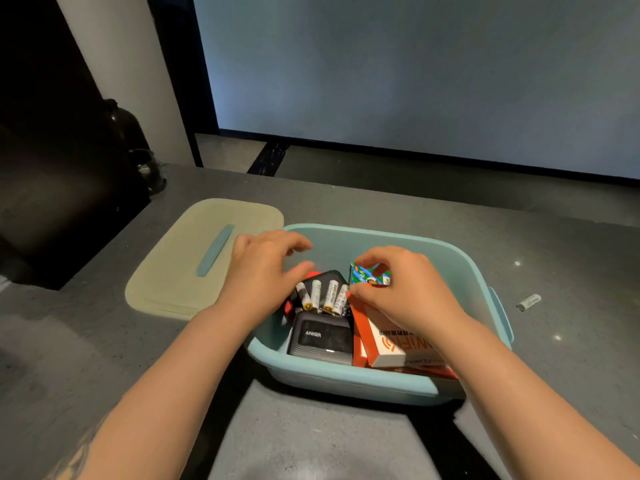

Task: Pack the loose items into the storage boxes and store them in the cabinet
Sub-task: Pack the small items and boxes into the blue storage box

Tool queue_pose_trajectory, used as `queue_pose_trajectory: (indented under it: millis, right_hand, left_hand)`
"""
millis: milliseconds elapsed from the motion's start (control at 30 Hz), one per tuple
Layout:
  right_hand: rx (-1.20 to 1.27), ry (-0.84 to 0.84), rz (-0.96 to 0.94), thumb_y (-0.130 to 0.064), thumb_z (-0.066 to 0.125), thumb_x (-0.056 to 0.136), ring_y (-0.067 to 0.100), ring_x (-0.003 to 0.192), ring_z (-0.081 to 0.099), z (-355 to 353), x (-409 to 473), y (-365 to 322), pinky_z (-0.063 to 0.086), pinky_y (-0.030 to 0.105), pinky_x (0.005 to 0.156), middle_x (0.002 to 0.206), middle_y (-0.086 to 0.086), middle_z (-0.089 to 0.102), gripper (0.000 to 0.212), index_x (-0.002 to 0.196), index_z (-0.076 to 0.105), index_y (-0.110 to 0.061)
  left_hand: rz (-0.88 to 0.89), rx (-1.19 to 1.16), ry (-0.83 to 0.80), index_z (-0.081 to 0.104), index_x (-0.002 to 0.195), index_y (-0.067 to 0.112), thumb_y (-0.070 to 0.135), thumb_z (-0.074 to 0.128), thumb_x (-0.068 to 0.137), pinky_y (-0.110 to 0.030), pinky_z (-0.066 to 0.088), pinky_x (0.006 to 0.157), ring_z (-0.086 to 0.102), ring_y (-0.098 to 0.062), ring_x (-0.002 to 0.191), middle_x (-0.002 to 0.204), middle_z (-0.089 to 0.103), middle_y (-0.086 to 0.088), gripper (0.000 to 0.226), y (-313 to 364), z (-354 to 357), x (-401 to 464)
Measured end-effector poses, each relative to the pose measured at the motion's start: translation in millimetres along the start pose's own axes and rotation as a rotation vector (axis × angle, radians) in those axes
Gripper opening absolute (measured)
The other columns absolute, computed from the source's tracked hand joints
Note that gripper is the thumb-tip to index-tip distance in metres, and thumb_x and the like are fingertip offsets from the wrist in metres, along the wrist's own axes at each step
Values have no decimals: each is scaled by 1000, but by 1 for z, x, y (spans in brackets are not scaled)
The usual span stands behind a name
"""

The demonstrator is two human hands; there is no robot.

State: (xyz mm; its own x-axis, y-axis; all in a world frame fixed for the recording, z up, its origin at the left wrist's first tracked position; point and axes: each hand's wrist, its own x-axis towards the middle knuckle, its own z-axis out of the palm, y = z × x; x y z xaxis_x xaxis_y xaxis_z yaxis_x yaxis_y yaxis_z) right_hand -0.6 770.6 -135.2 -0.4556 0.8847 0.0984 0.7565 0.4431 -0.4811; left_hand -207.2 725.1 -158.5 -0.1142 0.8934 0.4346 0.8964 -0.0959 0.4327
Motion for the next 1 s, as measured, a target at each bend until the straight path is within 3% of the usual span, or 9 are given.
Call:
queue_pose_trajectory:
  millis: [67, 133, 233, 300, 400, 467, 567, 900, 1000]
  right_hand:
    - [26, 32, -16, -36, 71, 77, 10, 101, 59, -5, -7, -6, 47, 31, 88, 107, -13, 66, 30, 106, 66, -32]
    - [43, 32, -53, -36, 69, 78, 8, 99, 59, -5, -7, -20, 47, 32, 89, 106, -15, 65, 28, 106, 65, -33]
    - [59, 18, -129, -38, 65, 81, 5, 100, 57, 5, -2, -55, 45, 29, 89, 108, -18, 62, 28, 108, 63, -34]
    - [71, -8, -192, -44, 62, 82, 4, 103, 55, 21, -3, -79, 43, 27, 89, 109, -19, 61, 30, 111, 62, -34]
    - [43, -69, -275, -56, 53, 82, 3, 112, 47, 52, -10, -104, 38, 21, 91, 121, -20, 53, 47, 125, 51, -36]
    - [-14, -84, -314, -58, 52, 81, 1, 120, 36, 69, -12, -111, 33, 18, 94, 131, -22, 41, 57, 133, 42, -38]
    - [-78, -62, -313, -51, 55, 77, 4, 125, 31, 79, -10, -112, 30, 19, 97, 136, -19, 38, 60, 134, 43, -36]
    - [-175, -5, -315, -33, 62, 76, 15, 121, 36, 85, -8, -118, 35, 29, 95, 130, -9, 49, 54, 129, 52, -28]
    - [-184, 0, -306, -34, 62, 77, 16, 118, 36, 87, -8, -120, 34, 28, 94, 129, -8, 50, 54, 129, 52, -27]
  left_hand:
    - [-153, -142, 215, 66, 97, 30, 22, 66, 81, -33, 40, 86, 58, -3, 84, 94, 64, 16, 17, -17, -8, -3]
    - [-335, -169, 262, 65, 99, 28, 17, 61, 83, -30, 44, 80, 60, -5, 86, 97, 65, 15, 20, -40, -13, -7]
    - [-498, -66, 116, 62, 113, 24, 21, 62, 85, -28, 42, 83, 59, -14, 102, 116, 64, 5, 29, -75, -7, -21]
    - [-491, -9, -1, 55, 126, 22, 31, 62, 85, -29, 39, 93, 53, -18, 117, 132, 55, 0, 42, -90, 4, -35]
    - [-478, 100, -261, 24, 147, 25, 49, 50, 88, -39, 15, 115, 13, -21, 144, 157, 17, -4, 69, -106, 22, -56]
    - [-468, 178, -372, 7, 150, 31, 59, 36, 90, -40, 0, 116, -7, -17, 146, 159, -2, 3, 72, -117, 31, -66]
    - [-434, 201, -431, 0, 149, 37, 64, 27, 91, -40, -9, 114, -16, -10, 143, 157, -11, 10, 69, -134, 25, -72]
    - [-407, 133, -644, -3, 143, 49, 49, 40, 95, -35, -16, 111, -23, 6, 131, 146, -18, 27, 64, -161, -45, -140]
    - [-457, 44, -593, 34, 135, 51, 55, 57, 82, -31, 12, 114, 11, 5, 135, 148, 13, 30, 58, -160, -67, -154]
